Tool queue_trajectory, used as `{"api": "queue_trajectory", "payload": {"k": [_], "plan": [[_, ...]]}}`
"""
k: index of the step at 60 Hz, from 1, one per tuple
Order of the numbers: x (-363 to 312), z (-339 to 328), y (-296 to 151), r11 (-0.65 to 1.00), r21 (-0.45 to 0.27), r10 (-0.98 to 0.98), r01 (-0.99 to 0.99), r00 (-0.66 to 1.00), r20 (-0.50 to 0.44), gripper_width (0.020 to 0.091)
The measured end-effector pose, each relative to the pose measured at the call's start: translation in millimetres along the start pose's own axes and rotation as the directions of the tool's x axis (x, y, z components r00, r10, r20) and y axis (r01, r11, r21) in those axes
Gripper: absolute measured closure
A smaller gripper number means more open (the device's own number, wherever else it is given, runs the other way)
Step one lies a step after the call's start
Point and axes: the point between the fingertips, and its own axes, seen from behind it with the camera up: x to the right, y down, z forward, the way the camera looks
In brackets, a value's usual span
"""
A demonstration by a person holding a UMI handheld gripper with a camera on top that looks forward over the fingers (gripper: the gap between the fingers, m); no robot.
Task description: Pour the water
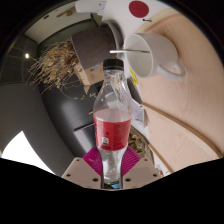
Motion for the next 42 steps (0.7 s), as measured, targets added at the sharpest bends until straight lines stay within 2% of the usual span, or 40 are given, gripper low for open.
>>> {"api": "queue_trajectory", "payload": {"k": [9,26,32,35,42], "plan": [[-4.4,1.1,-14.4,0.984,-0.009,0.176,-0.176,0.984,0.024,0.0905],[-11.8,-3.0,-13.1,0.983,-0.061,0.176,-0.176,0.984,-0.003,0.0904],[-18.2,-6.1,1.6,0.993,-0.113,0.040,-0.045,0.998,-0.044,0.0904],[-28.6,-12.9,9.5,0.987,-0.147,-0.072,0.067,0.997,-0.033,0.0907],[-59.9,-14.7,19.2,0.884,-0.188,-0.438,0.429,0.899,-0.011,0.0906]]}}
